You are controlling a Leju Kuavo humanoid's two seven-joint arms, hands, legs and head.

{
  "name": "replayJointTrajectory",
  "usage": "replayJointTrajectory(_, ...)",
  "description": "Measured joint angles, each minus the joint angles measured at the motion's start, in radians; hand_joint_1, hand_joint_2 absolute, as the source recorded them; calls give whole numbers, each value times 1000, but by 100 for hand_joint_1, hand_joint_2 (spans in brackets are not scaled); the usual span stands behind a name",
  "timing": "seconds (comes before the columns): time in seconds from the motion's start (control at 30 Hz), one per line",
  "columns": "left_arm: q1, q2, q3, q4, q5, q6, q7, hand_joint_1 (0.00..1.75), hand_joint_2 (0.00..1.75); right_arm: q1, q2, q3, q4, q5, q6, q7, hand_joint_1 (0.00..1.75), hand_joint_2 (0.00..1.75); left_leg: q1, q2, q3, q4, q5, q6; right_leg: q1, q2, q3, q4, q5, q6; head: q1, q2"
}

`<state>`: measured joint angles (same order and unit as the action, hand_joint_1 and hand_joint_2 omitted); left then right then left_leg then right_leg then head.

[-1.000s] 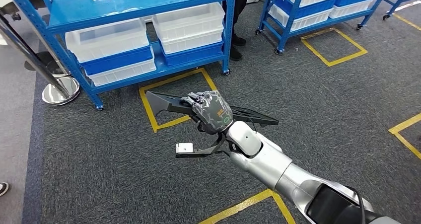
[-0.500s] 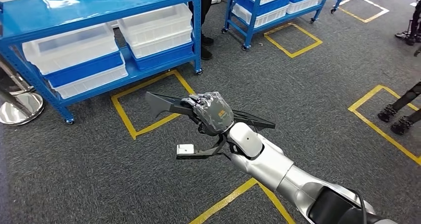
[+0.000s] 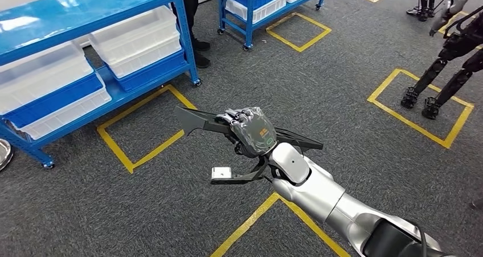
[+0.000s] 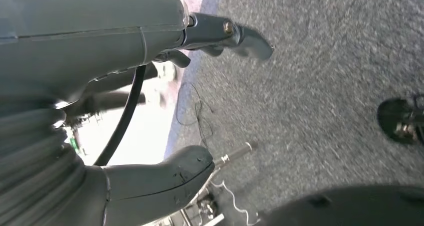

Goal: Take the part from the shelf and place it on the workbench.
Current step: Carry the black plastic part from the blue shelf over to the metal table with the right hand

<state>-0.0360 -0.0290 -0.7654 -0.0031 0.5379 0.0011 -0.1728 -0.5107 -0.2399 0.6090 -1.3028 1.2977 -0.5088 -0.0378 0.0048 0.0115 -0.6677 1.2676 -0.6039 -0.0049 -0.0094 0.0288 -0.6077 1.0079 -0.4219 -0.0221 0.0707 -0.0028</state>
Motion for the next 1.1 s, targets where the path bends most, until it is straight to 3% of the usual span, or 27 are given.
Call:
replayJointTrajectory(0.03,1,0,-1,0,0,1,0,0,175,7,-1,-1,-6,-4,1,0,175,175,1,-1,-1,2,13,-1,-1,13,-2,3,0,1,0,0)
replayJointTrajectory(0.07,2,0,-3,0,-1,2,0,0,175,14,-4,-3,-12,-7,1,0,175,175,3,-4,13,-30,42,-2,-2,26,-4,8,-1,2,0,0)
replayJointTrajectory(0.1,2,1,-5,0,-1,3,0,0,175,20,-7,-6,-19,-11,2,0,175,175,7,-15,40,-88,77,-2,-4,39,-6,14,-2,5,0,0)
replayJointTrajectory(0.13,3,1,-7,0,-2,4,0,0,175,25,-11,-11,-27,-15,2,0,175,175,11,-42,67,-146,102,-3,-5,51,-11,22,-4,10,0,0)
replayJointTrajectory(0.2,2,1,-12,0,-2,5,0,0,175,33,-20,-20,-39,-21,1,0,175,175,15,-87,96,-215,119,0,-6,72,-25,35,-5,24,0,0)
replayJointTrajectory(0.23,2,1,-15,0,-2,6,0,0,175,39,-27,-25,-45,-23,0,-1,175,175,14,-96,98,-220,115,3,-8,84,-31,36,-2,32,1,0)
replayJointTrajectory(0.3,0,0,-20,0,-1,10,0,0,175,51,-39,-32,-57,-26,0,-3,175,175,12,-72,99,-227,122,18,-13,101,-38,33,5,46,0,0)
replayJointTrajectory(0.37,0,0,-23,0,2,15,0,0,175,61,-51,-41,-68,-30,0,-5,175,175,14,-44,102,-237,130,34,-10,65,-55,65,-16,54,1,0)
replayJointTrajectory(0.43,3,0,-25,0,6,19,0,0,175,65,-59,-48,-75,-36,0,-6,175,175,10,-17,101,-241,133,43,-5,3,-105,174,-78,58,1,0)
replayJointTrajectory(0.5,6,1,-25,0,8,20,0,0,175,72,-62,-50,-77,-38,0,-6,175,175,5,11,99,-241,133,45,-6,-20,-156,287,-123,61,1,0)
replayJointTrajectory(0.53,6,1,-25,0,8,20,0,0,175,77,-65,-51,-77,-39,0,-6,175,175,3,24,98,-241,132,45,-6,-24,-160,301,-121,60,1,0)
replayJointTrajectory(0.57,6,1,-25,0,8,20,0,0,175,80,-67,-51,-77,-39,0,-6,175,175,1,36,99,-241,132,45,-5,-28,-142,274,-103,57,1,0)
replayJointTrajectory(0.63,4,0,-26,0,8,20,0,0,175,82,-71,-54,-81,-40,0,-6,175,175,-3,59,101,-241,130,44,3,-57,-65,140,-49,42,1,0)
replayJointTrajectory(0.7,2,-1,-26,0,8,21,0,0,175,81,-73,-59,-87,-41,0,-7,175,175,-8,77,104,-242,127,40,15,-89,-10,40,-23,25,1,0)
replayJointTrajectory(0.73,1,-1,-26,0,9,21,1,0,175,80,-74,-62,-89,-41,0,-8,175,175,-9,87,105,-243,126,36,20,-95,-4,23,-22,19,1,0)
replayJointTrajectory(0.8,-1,-1,-26,0,13,21,1,0,175,80,-77,-67,-90,-41,-2,-15,175,175,-10,105,110,-248,124,26,18,-75,-2,15,-15,11,2,0)
replayJointTrajectory(0.83,-3,-1,-26,0,16,21,2,0,175,81,-78,-69,-90,-40,-5,-20,175,175,-9,102,113,-246,119,21,15,-64,2,6,-10,7,2,0)
replayJointTrajectory(0.97,1,-1,-26,0,31,21,5,0,175,72,-80,-72,-89,-34,-17,-27,175,175,-3,14,69,-138,49,7,4,-35,12,-15,4,-5,2,0)
replayJointTrajectory(1.03,2,-1,-26,0,31,21,5,0,175,72,-80,-72,-88,-34,-18,-27,175,175,-3,9,58,-117,38,6,4,-32,11,-15,4,-6,2,0)
replayJointTrajectory(1.1,2,-1,-26,0,33,20,6,0,175,71,-80,-72,-85,-33,-18,-28,175,175,-1,2,22,-44,10,3,4,-21,10,-13,3,-6,2,0)
